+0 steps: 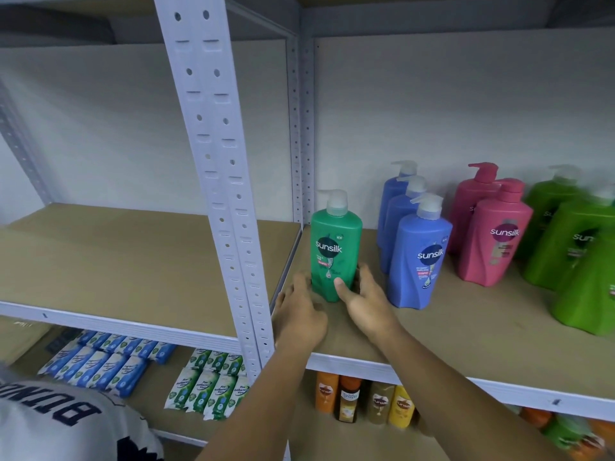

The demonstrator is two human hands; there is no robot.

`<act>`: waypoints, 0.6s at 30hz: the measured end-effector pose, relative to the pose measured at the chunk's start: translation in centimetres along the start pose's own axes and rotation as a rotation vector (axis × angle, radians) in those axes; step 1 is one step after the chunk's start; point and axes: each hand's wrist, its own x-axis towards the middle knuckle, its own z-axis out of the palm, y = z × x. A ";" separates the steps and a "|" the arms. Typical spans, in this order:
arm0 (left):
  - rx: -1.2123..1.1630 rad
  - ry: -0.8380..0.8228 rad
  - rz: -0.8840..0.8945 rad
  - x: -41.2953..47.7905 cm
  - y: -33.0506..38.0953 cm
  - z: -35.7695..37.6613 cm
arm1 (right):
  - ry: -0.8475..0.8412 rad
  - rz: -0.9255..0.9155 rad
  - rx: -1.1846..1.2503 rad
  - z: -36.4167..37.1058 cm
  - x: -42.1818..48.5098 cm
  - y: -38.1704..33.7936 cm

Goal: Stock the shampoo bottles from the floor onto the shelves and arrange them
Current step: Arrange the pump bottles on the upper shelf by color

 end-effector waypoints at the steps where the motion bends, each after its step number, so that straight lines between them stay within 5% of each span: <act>1: 0.009 0.003 0.007 0.1 -0.1 0.0 | -0.006 -0.002 -0.005 0.0 -0.2 -0.2; 18: -0.032 -0.001 0.072 -0.3 -0.4 -0.3 | 0.061 -0.032 -0.107 -0.3 -1.1 -0.4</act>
